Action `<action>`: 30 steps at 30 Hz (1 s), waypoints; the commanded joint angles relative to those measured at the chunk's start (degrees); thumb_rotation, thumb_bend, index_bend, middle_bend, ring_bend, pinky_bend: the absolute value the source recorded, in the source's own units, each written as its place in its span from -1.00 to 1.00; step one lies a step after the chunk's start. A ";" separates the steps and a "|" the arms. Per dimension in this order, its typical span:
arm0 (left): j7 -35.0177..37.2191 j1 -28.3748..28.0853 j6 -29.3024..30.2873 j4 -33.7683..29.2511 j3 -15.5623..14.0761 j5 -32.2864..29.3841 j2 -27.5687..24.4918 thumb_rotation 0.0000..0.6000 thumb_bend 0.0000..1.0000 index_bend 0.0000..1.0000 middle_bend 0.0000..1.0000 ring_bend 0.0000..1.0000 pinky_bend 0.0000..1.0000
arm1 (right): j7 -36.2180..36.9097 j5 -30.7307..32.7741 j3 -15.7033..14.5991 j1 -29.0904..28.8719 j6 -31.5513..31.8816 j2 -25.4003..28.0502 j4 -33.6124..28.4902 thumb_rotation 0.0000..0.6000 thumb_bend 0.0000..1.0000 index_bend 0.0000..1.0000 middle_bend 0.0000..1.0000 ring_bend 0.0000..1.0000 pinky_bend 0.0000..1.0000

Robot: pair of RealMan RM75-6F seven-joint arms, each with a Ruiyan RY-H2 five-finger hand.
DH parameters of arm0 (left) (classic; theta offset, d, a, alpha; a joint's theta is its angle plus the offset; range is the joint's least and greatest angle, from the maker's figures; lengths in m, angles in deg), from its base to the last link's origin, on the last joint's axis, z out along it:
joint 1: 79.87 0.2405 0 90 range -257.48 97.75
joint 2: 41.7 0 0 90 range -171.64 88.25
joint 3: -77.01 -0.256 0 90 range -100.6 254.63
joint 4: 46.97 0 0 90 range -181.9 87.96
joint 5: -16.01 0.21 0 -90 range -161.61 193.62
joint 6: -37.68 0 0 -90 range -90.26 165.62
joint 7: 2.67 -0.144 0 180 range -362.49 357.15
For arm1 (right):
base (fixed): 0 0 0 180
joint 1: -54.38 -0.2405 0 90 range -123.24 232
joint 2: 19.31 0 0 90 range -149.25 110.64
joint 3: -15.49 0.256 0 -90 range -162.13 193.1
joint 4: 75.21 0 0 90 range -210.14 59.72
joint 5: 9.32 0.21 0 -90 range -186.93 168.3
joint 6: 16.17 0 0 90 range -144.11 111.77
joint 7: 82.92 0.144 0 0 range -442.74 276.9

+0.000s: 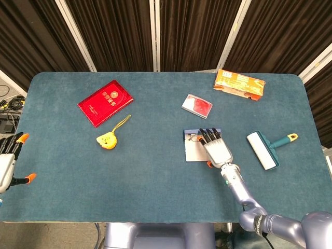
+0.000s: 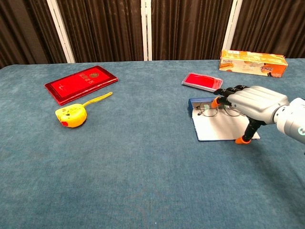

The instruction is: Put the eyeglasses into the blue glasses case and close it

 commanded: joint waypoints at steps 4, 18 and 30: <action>-0.22 -0.03 -0.02 -0.03 -0.03 -0.03 0.09 1.00 -1.00 -1.00 -1.00 -1.00 -1.00 | -0.08 -0.29 0.12 -0.07 -0.30 -1.04 1.53 1.00 -1.00 -0.55 -1.00 -1.00 -1.00; -0.37 -0.19 -0.27 0.09 -0.01 -0.31 0.17 1.00 -1.00 -1.00 -1.00 -1.00 -1.00 | 0.22 -2.00 -0.29 0.28 -0.22 -1.50 2.54 1.00 -0.54 -0.37 -1.00 -1.00 -1.00; -0.43 -0.17 -0.18 0.01 -0.05 -0.26 0.16 1.00 -1.00 -1.00 -1.00 -1.00 -1.00 | 0.99 -3.03 0.21 0.68 0.59 -1.22 2.32 1.00 -0.44 -0.32 -1.00 -1.00 -1.00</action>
